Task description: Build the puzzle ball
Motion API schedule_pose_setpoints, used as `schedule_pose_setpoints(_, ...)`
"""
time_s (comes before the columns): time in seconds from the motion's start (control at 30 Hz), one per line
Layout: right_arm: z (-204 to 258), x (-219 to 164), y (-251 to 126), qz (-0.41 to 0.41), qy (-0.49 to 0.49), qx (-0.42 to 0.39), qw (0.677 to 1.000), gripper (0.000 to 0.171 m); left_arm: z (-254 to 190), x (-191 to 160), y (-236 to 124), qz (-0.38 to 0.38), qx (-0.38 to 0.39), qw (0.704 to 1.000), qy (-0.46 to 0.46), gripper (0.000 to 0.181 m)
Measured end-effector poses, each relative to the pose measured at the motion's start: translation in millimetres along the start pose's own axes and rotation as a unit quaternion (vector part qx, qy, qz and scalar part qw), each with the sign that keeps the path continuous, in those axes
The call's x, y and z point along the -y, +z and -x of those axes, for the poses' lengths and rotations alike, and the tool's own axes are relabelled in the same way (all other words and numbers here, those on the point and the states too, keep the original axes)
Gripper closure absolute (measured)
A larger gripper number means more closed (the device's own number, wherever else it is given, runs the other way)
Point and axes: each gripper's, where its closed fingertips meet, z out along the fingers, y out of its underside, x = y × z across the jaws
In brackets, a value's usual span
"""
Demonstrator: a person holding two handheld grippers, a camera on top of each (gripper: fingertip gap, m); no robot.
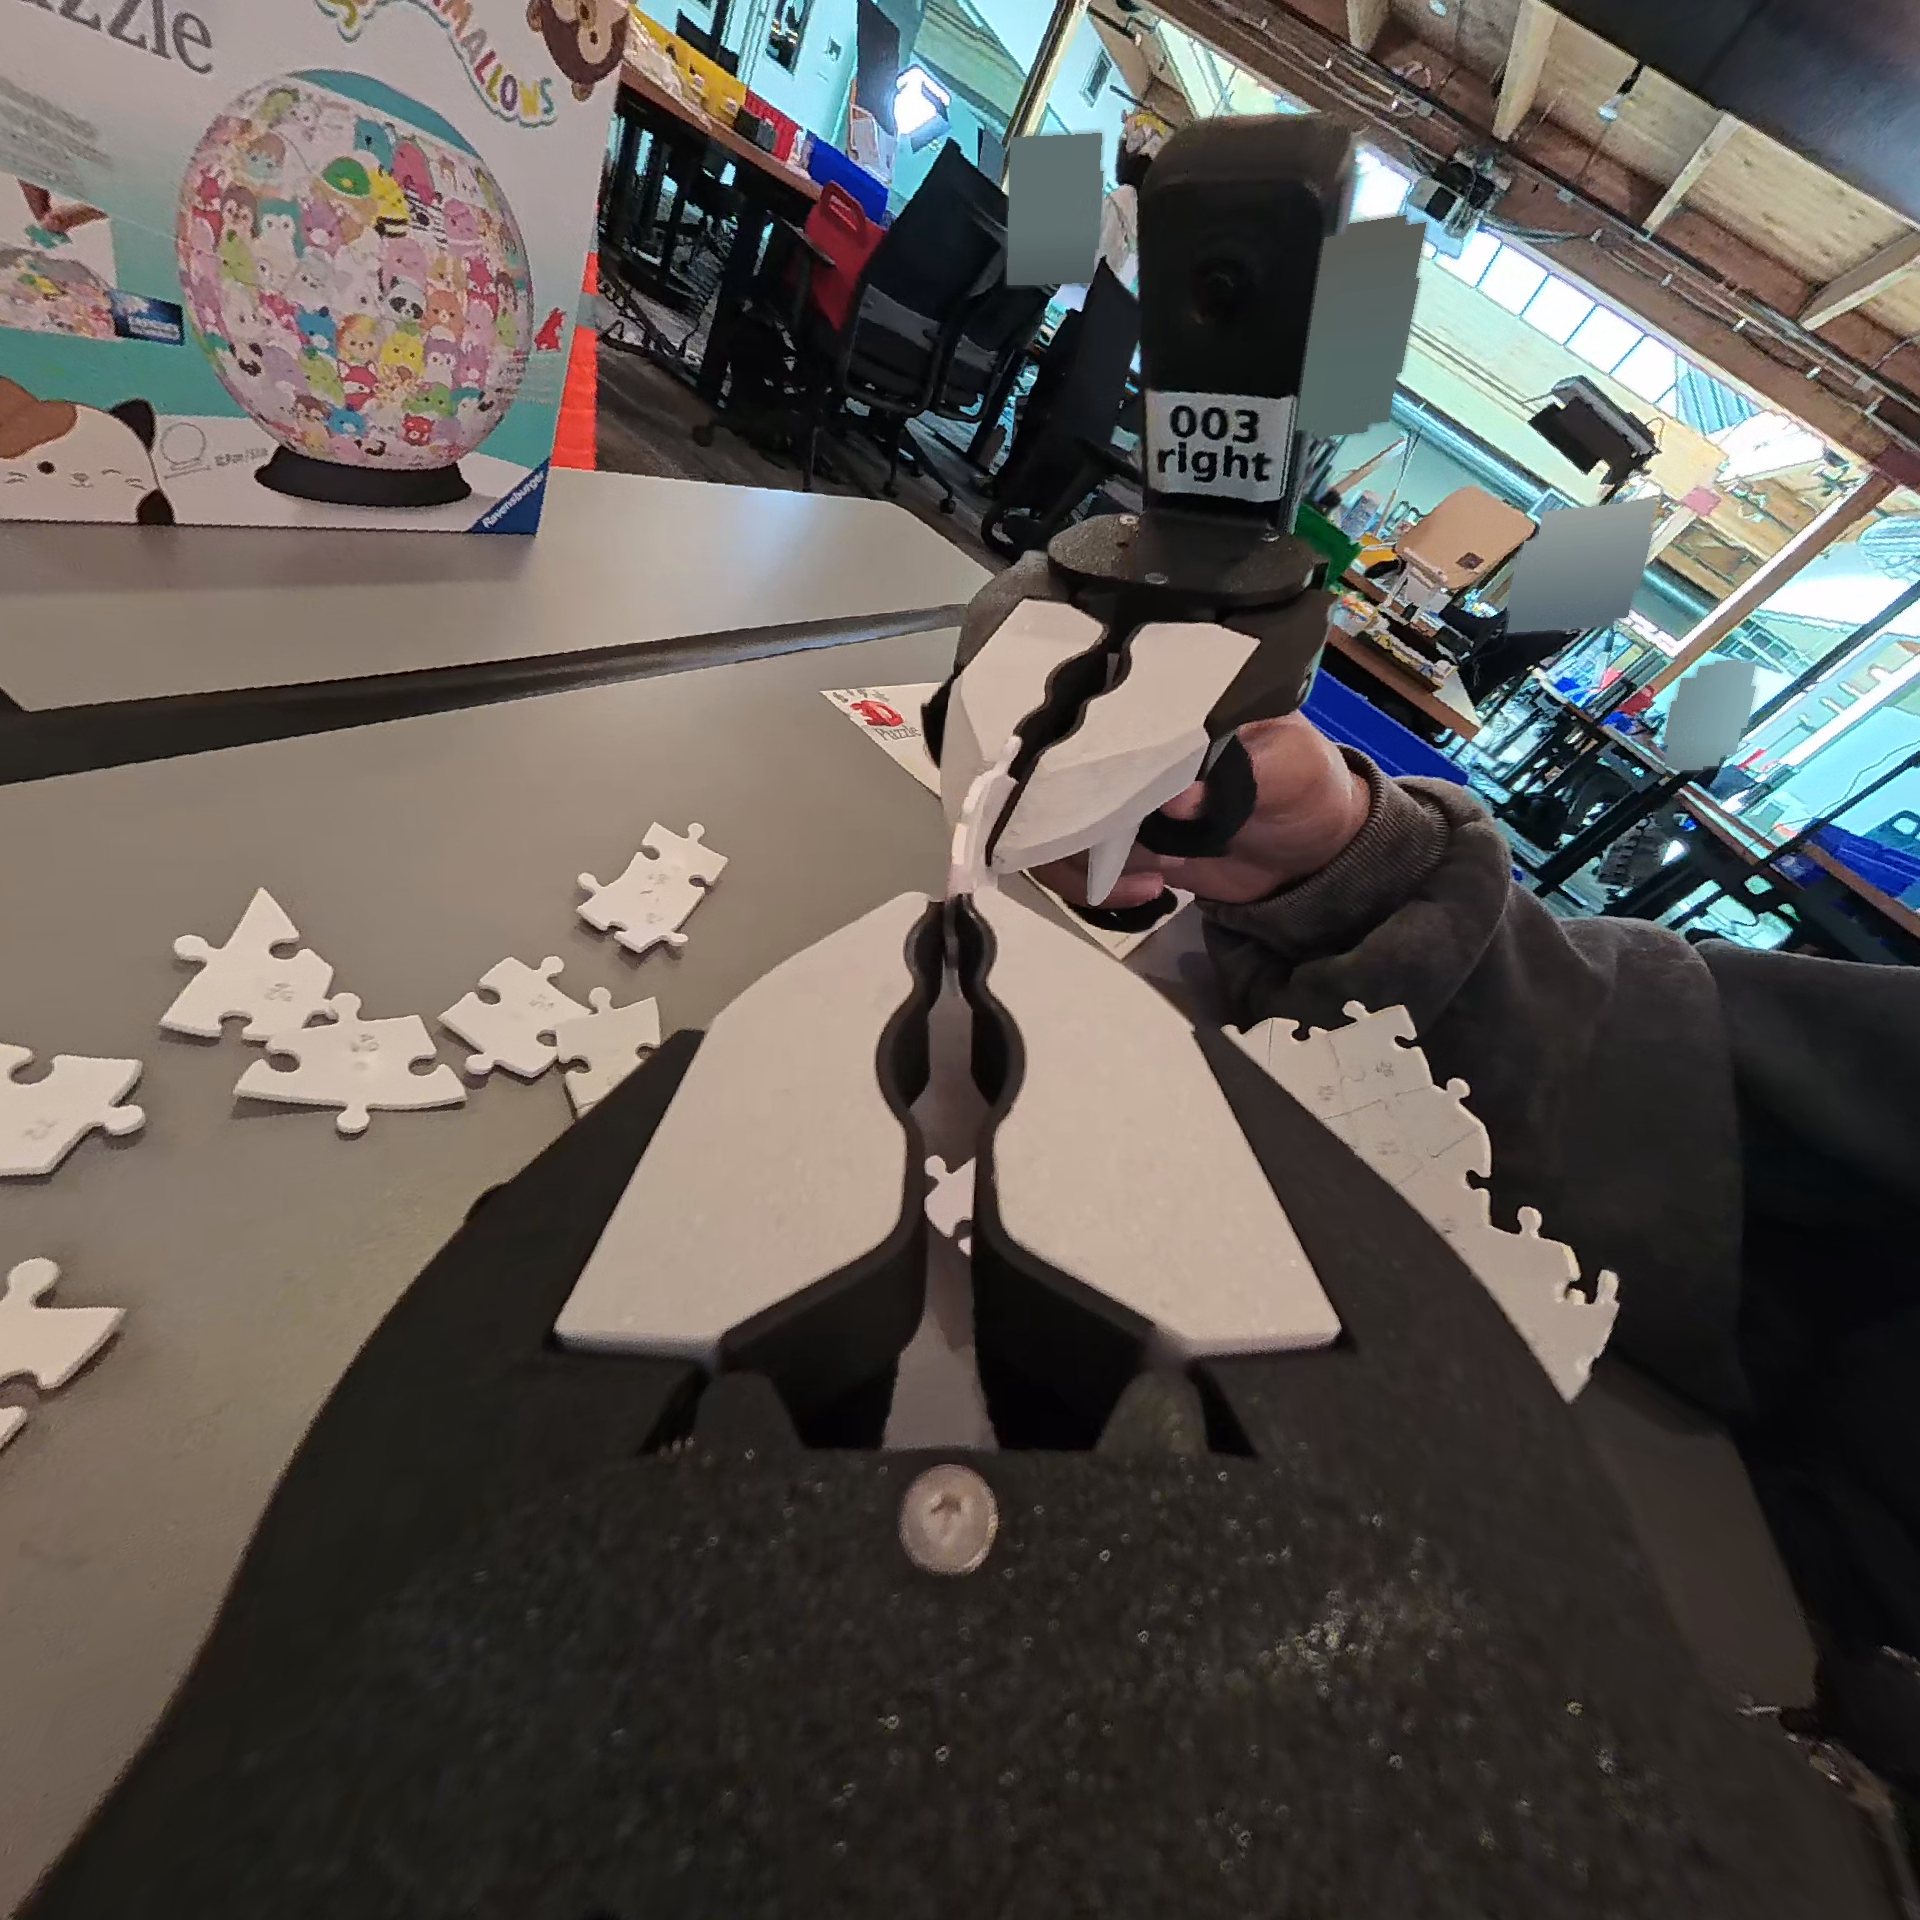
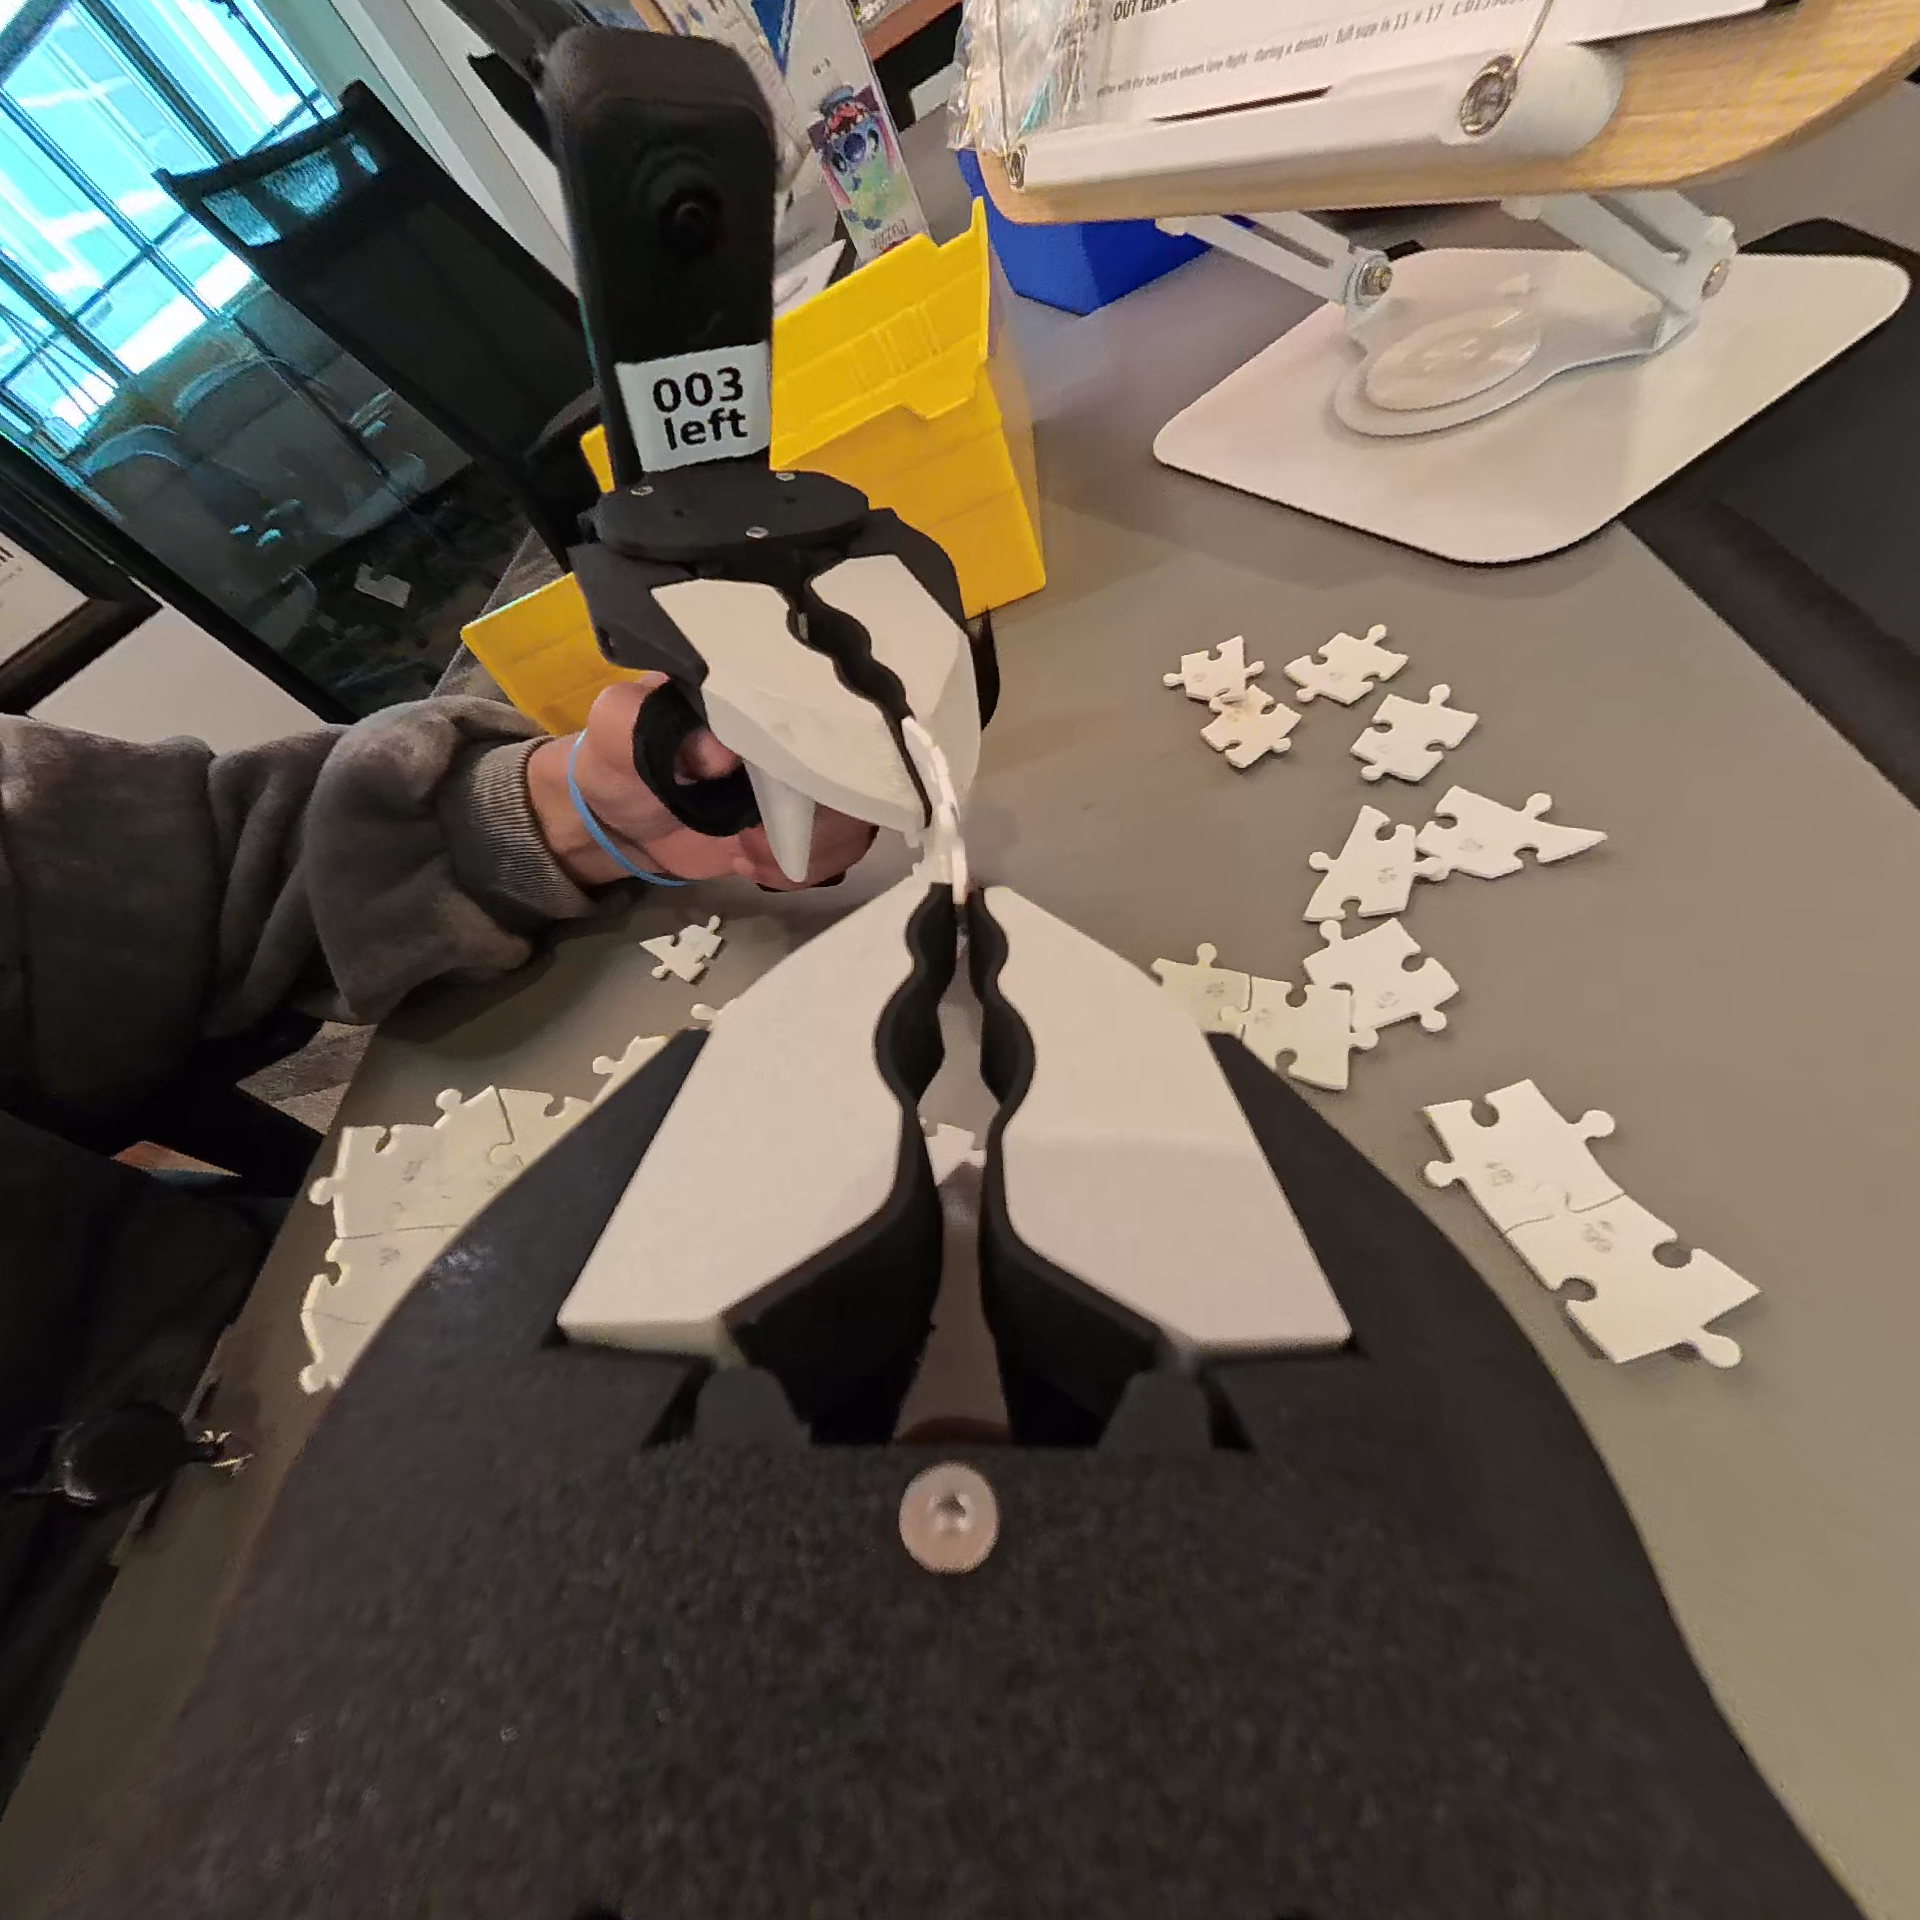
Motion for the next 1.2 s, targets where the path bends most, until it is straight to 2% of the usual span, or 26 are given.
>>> schedule_pose_setpoints(0.47,-4,-2,1,0.011,-0.013,-0.027,1.000,0.169,3,-2,2,0.002,0.020,1.000,0.003,0.180)
schedule_pose_setpoints(1.0,-2,1,3,0.000,0.001,-0.009,1.000,0.169,2,-2,0,0.009,0.031,0.999,0.018,0.179)
schedule_pose_setpoints(1.03,1,3,3,-0.007,0.003,0.001,1.000,0.168,0,-1,-1,0.010,0.025,1.000,0.017,0.179)
schedule_pose_setpoints(1.1,2,4,3,-0.010,0.005,0.006,1.000,0.152,-1,-2,-3,0.013,0.025,0.999,0.016,0.179)
schedule_pose_setpoints(1.2,4,1,-3,0.011,-0.020,0.000,1.000,0.150,3,-2,-12,0.005,0.041,0.999,0.006,0.180)
